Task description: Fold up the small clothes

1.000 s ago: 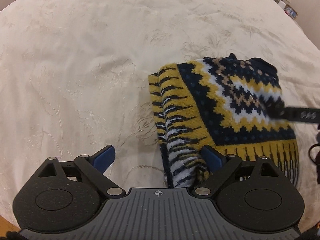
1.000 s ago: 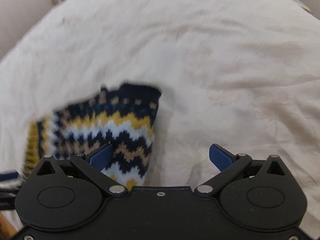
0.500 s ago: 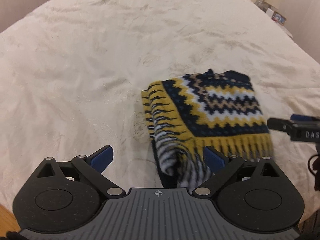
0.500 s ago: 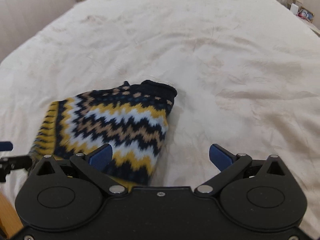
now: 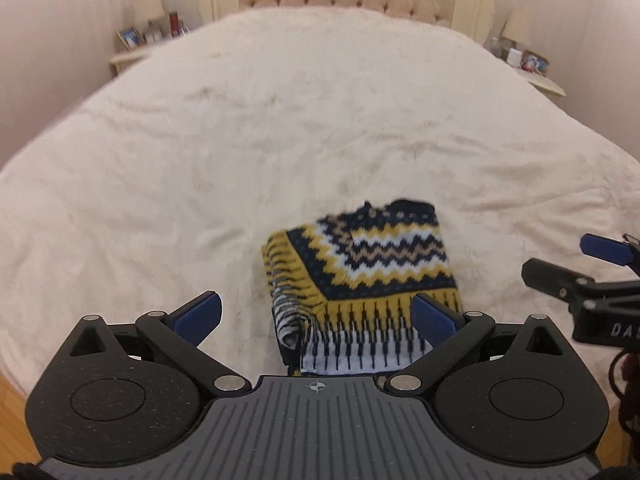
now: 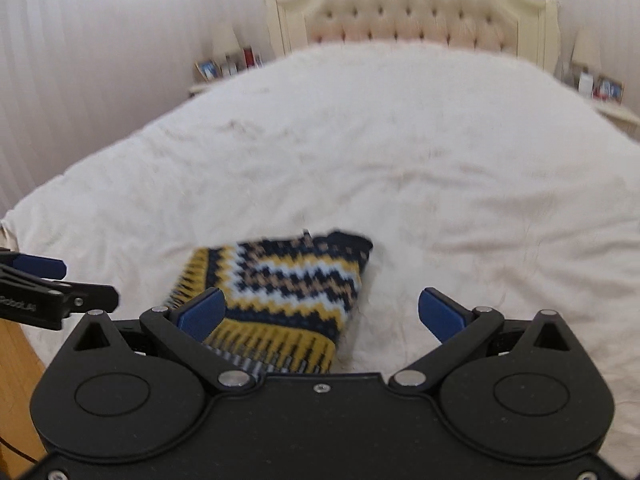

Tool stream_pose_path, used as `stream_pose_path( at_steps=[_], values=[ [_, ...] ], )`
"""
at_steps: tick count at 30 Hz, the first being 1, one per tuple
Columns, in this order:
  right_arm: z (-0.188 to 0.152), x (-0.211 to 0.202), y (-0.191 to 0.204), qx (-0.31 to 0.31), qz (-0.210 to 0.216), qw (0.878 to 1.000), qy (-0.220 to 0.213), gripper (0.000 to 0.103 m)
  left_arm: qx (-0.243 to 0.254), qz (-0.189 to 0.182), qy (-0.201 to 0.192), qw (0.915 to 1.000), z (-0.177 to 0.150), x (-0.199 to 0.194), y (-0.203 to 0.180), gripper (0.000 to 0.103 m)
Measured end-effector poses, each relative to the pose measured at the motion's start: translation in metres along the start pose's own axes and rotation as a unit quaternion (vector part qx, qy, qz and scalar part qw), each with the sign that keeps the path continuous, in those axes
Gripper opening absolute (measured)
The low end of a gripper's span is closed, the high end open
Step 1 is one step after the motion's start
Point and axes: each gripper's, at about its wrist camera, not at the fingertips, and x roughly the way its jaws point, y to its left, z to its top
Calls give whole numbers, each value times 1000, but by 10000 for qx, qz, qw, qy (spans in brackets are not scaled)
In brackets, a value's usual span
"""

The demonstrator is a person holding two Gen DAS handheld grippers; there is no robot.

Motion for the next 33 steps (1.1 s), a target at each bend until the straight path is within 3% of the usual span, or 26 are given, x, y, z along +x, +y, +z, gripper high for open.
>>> stream_pose_path(
  at_steps=[6, 9, 11, 19, 26, 33],
  values=[
    [0, -34, 19, -242, -453, 9983, -263, 103, -32, 438, -159, 9989, 0, -29, -12, 102],
    [1, -36, 24, -169, -668, 9976, 50, 103, -53, 569, -40, 9984, -2, -33, -13, 102],
    [1, -37, 23, -17, -518, 9983, 270, 102, -52, 656, 52, 9978, -6, -35, -13, 102],
    [-12, -50, 27, 360, -245, 9970, 640, 102, -375, 416, 528, 9970, -25, -34, -2, 102],
    [-20, -52, 33, 400, -229, 9950, 887, 102, -461, 426, 1002, 9930, -39, -28, 0, 102],
    [-26, -52, 31, 617, -324, 9926, 992, 102, -471, 355, 1154, 9916, -43, -26, -1, 102]
  ],
)
